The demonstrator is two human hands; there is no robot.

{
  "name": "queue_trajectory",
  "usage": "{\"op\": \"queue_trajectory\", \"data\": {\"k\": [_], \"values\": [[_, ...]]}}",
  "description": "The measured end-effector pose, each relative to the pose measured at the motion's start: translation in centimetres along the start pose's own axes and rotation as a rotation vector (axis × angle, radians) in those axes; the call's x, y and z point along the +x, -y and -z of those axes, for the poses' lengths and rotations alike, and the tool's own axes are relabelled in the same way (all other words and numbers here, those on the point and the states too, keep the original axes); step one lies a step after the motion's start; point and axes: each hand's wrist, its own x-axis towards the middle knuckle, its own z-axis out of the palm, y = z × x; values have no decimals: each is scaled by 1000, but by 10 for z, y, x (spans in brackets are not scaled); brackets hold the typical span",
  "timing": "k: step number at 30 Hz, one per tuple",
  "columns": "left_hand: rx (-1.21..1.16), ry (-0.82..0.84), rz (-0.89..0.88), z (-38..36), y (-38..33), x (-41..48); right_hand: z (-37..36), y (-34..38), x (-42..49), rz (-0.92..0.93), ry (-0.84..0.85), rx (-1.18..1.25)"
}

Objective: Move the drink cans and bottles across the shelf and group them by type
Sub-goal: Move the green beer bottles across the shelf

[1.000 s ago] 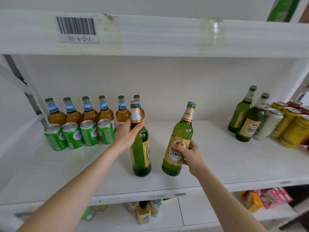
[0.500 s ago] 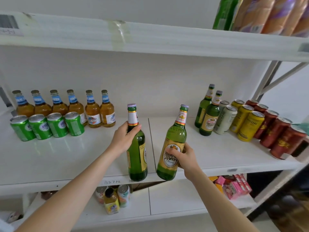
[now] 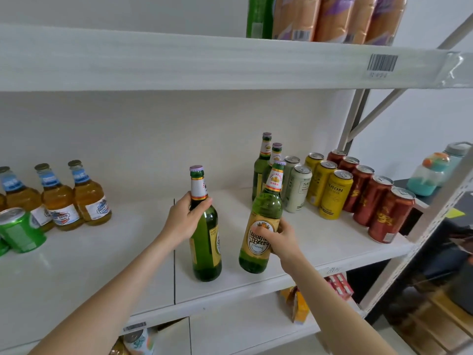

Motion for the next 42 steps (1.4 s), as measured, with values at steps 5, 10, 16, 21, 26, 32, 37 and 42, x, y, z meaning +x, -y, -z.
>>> {"op": "queue_trajectory", "data": {"k": [5, 10, 16, 21, 26, 32, 37, 42], "values": [[32, -6, 10, -41, -11, 17, 41, 6, 30, 15, 19, -24], [19, -57, 34, -82, -26, 26, 76, 13, 61, 7, 69, -85], [6, -92, 44, -120, -39, 33, 98, 13, 96, 11, 152, -135], [31, -113, 16, -136, -44, 36, 100, 7, 112, 53, 197, -174], [40, -127, 23, -140, -46, 42, 98, 4, 123, 69, 202, -156], [45, -138, 5, -144, -44, 44, 96, -4, 130, 74, 190, -122], [50, -121, -10, -146, -42, 45, 90, -9, 132, 99, 191, -145], [39, -118, -9, -147, -40, 44, 83, -13, 134, 108, 185, -187]]}}
